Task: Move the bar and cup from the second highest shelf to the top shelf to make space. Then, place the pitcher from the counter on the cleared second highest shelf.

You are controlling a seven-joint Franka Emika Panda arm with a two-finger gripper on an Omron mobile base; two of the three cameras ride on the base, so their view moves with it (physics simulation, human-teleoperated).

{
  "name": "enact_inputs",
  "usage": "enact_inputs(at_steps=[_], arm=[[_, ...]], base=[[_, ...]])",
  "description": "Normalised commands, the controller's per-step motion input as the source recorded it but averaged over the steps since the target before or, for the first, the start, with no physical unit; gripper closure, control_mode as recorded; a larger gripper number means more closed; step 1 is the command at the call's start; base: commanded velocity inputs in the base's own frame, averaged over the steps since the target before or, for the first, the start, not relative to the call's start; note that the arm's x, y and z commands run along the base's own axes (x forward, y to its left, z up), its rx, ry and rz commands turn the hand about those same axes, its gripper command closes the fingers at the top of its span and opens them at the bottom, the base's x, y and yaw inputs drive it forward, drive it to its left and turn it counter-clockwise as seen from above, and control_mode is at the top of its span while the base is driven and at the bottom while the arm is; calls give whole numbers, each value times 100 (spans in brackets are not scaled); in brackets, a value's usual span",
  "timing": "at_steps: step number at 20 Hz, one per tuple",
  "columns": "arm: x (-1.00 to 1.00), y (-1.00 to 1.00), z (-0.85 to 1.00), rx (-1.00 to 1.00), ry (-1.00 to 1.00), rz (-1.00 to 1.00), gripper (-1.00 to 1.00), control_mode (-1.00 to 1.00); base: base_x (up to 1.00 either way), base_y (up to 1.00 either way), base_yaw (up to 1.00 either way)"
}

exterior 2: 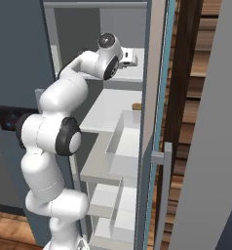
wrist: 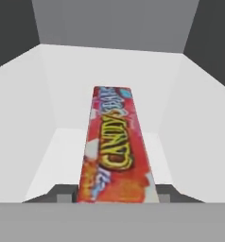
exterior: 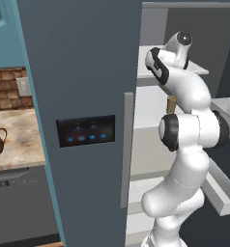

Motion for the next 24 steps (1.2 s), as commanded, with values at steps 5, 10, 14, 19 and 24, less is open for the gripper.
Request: enact_inputs(at_steps=[5, 10, 14, 19, 24], arm=[[13, -7, -14, 0, 0, 0, -100, -100], [-7, 0, -8, 0, 0, 0, -100, -100], [-38, 9, 0, -3, 0, 0, -100, -100], [-81, 16, 0, -7, -10, -2, -100, -100], [-100, 28, 0, -9, -7, -5, -100, -100]], base=[[0, 0, 0], [0, 0, 0], [0, 0, 0], [0, 0, 0], [0, 0, 0]])
